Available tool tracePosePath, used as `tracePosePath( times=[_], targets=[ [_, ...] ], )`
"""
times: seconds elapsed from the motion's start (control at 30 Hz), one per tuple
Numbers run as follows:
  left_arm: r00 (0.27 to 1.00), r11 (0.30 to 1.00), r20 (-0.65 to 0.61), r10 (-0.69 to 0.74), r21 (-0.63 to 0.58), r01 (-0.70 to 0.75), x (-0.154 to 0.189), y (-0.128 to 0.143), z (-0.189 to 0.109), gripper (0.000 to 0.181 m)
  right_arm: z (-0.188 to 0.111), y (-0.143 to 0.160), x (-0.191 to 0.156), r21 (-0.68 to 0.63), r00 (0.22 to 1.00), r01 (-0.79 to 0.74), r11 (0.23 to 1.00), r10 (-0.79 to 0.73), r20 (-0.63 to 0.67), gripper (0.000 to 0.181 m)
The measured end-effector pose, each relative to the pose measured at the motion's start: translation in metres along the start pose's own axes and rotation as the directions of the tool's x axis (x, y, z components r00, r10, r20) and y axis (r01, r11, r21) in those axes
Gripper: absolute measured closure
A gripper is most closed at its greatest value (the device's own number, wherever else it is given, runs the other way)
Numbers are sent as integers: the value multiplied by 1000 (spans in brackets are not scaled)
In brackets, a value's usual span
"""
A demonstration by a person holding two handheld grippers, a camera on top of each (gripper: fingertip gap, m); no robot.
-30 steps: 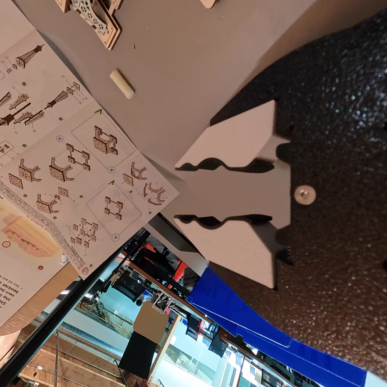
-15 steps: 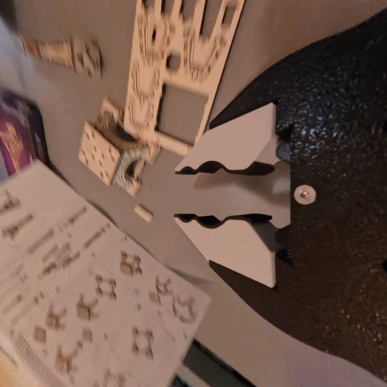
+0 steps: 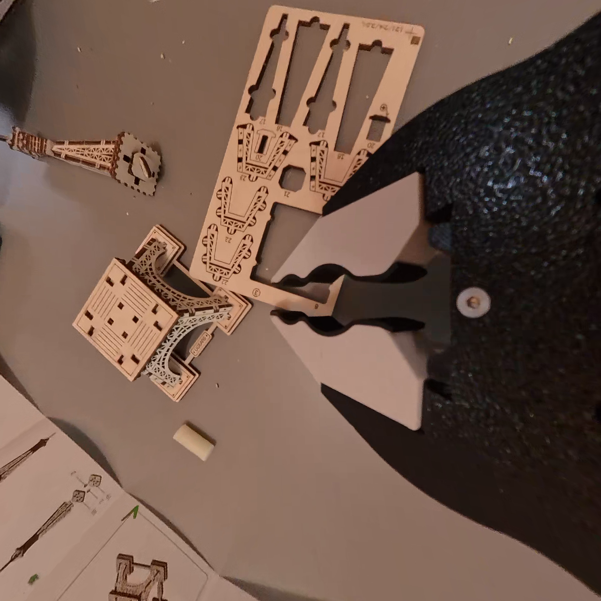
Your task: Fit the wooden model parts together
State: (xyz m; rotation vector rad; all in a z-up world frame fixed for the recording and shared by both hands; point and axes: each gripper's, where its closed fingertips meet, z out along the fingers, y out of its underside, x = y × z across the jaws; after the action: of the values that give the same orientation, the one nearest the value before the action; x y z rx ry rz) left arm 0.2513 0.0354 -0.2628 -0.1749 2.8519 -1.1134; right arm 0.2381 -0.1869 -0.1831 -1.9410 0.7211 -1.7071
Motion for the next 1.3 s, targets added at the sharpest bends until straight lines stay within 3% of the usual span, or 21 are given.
tracePosePath(
  times=[0.17, 0.27, 0.3, 0.37, 0.43, 0.5, 0.57, 0.6, 0.63, 0.73, 0.87, 0.93, 1.07, 1.3],
  targets=[
    [996, 997, 63, 59, 45, -62, -3, -8, -25, 172, -9, -29, -8, 90, 995, -67, 994, 61, 73, 128],
    [984, 982, 111, 138, 110, -150, 5, -26, -51, 172, -24, -69, -45, 181, 929, -225, 957, 155, 335, 129],
    [981, 977, 109, 161, 127, -174, 12, -32, -58, 172, -32, -86, -58, 187, 870, -322, 928, 213, 444, 130],
    [972, 961, 99, 214, 156, -227, 28, -44, -69, 172, -55, -122, -82, 146, 674, -539, 829, 322, 665, 139],
    [958, 946, 132, 253, 175, -274, 38, -55, -77, 172, -71, -145, -98, 7, 437, -697, 717, 417, 797, 139],
    [946, 934, 151, 287, 173, -312, 48, -62, -82, 172, -88, -159, -115, -139, 210, -749, 647, 432, 877, 142],
    [942, 929, 149, 302, 177, -326, 57, -67, -84, 172, -94, -165, -118, -211, 91, -786, 581, 446, 890, 151],
    [941, 925, 136, 309, 185, -331, 62, -69, -84, 172, -93, -167, -115, -220, 67, -808, 546, 457, 887, 164],
    [943, 925, 125, 309, 192, -329, 66, -70, -84, 172, -91, -167, -113, -223, 61, -825, 520, 473, 879, 175],
    [955, 933, 77, 286, 206, -296, 70, -68, -85, 172, -92, -166, -116, -210, 72, -815, 540, 455, 888, 175],
    [980, 938, -49, 194, 303, -170, 79, -82, -100, 155, -101, -173, -115, -186, 62, -818, 545, 404, 913, 177],
    [985, 929, -14, 173, 335, -159, 75, -94, -108, 159, -101, -174, -116, -175, 81, -816, 551, 408, 909, 176],
    [955, 899, 114, 273, 323, -296, 82, -103, -112, 174, -92, -168, -123, -132, 185, -789, 601, 437, 880, 172],
    [953, 934, 114, 281, 194, -299, 89, -77, -78, 181, -95, -168, -143, -129, 228, -732, 669, 419, 879, 170]
  ],
)
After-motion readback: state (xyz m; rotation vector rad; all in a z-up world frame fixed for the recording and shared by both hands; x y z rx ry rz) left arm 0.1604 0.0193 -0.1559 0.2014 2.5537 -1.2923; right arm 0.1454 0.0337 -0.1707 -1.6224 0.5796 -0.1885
